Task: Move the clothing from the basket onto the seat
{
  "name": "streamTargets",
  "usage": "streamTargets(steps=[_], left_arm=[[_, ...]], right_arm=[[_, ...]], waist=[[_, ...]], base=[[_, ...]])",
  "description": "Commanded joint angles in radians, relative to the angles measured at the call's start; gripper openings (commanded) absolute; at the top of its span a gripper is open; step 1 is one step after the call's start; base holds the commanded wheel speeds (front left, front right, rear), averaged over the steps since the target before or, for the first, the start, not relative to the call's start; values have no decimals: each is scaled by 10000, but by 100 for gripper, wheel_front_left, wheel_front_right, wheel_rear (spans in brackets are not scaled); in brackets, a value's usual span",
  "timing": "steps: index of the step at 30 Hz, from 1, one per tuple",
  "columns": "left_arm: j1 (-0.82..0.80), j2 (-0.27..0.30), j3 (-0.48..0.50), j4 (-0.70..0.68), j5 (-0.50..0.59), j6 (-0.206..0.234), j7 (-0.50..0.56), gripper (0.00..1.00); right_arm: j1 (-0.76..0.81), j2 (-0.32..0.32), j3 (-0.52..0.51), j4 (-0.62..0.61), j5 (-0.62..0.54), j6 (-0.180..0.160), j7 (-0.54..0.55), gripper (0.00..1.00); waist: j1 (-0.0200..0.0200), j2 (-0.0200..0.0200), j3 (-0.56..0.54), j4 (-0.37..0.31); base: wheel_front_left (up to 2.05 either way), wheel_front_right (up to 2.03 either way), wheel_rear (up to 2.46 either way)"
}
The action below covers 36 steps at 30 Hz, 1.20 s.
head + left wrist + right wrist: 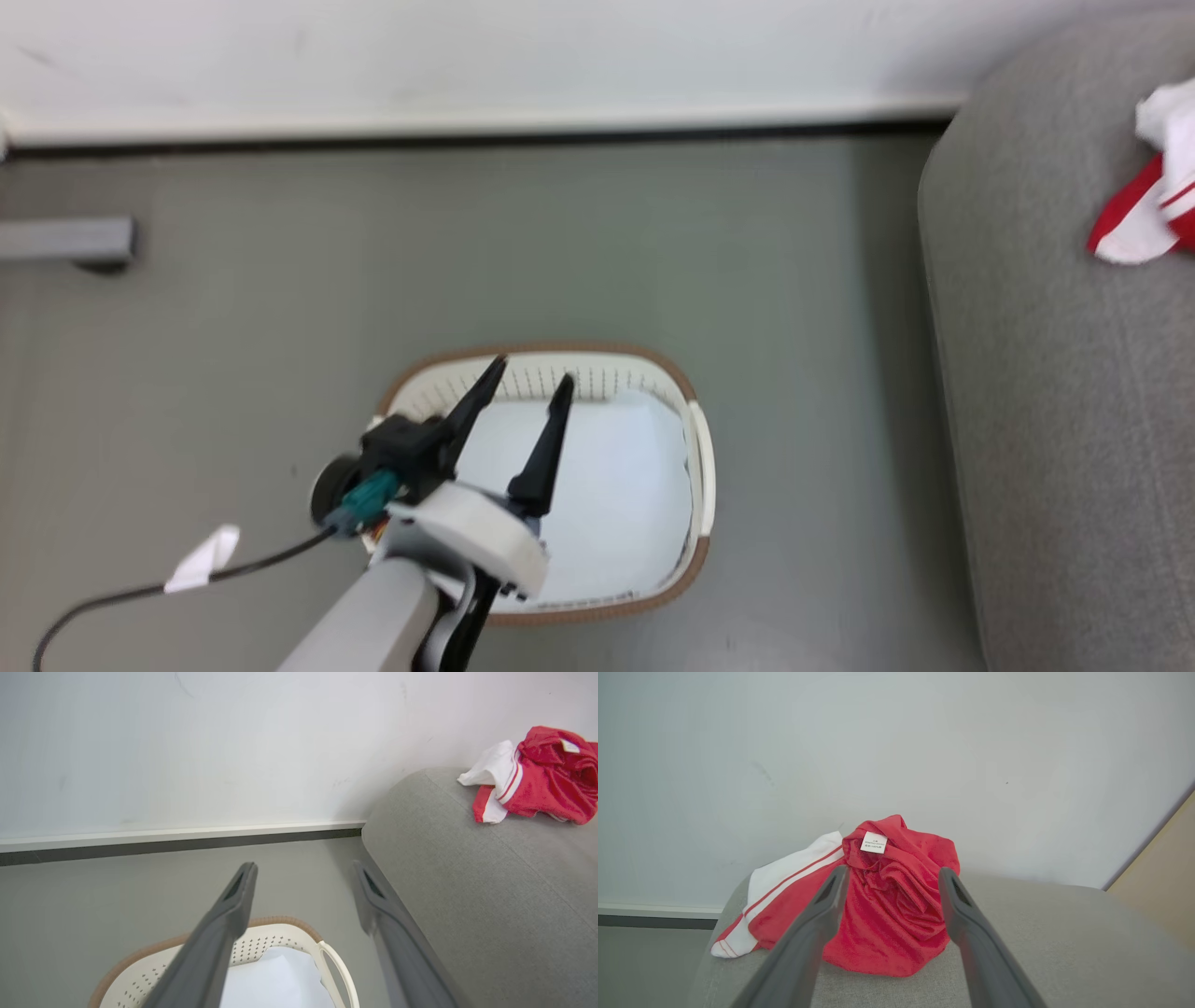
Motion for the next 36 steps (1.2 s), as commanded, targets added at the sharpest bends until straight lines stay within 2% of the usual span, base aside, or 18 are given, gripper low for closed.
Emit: streamTargets(steps=[1, 6, 10, 17, 25, 30, 36], left_arm=[[355, 25, 150, 39, -51, 27, -43, 100], [1700, -10, 1243, -219, 193, 97, -50, 100], [2633, 0, 1952, -69, 442, -27, -48, 100], [3945, -218, 3102, 177, 1133, -195, -49, 100], [4760, -439, 4140, 164, 1995, -934, -49, 100], [4963, -699, 4654, -11, 2438, -1402, -50, 100], [5009, -986, 5067, -80, 2839, -1697, -50, 100]], right_arm=[[589, 241, 84, -343, -36, -23, -25, 100], [2523, 1576, 337, -2024, -437, -24, -27, 100], [3530, 2604, 687, -2826, -736, -23, -28, 100], [4844, 4033, 1564, -3296, -1245, -23, -27, 100], [5769, 4840, 1784, -3347, -1633, -24, -27, 100], [5865, 4964, 1875, -3214, -1761, -24, -28, 100], [5739, 5000, 1880, -3116, -1805, -24, -28, 100]], waist=[[3, 0, -1153, 239], [3, 0, -2132, 654], [3, 0, -2717, 917], [3, 0, -3743, 1256], [3, 0, -4313, 1317], [3, 0, -4385, 1240], [3, 0, -4338, 1154]], base=[[0, 0, 0], [0, 0, 0], [0, 0, 0], [0, 0, 0], [0, 0, 0], [0, 0, 0], [0, 0, 0]])
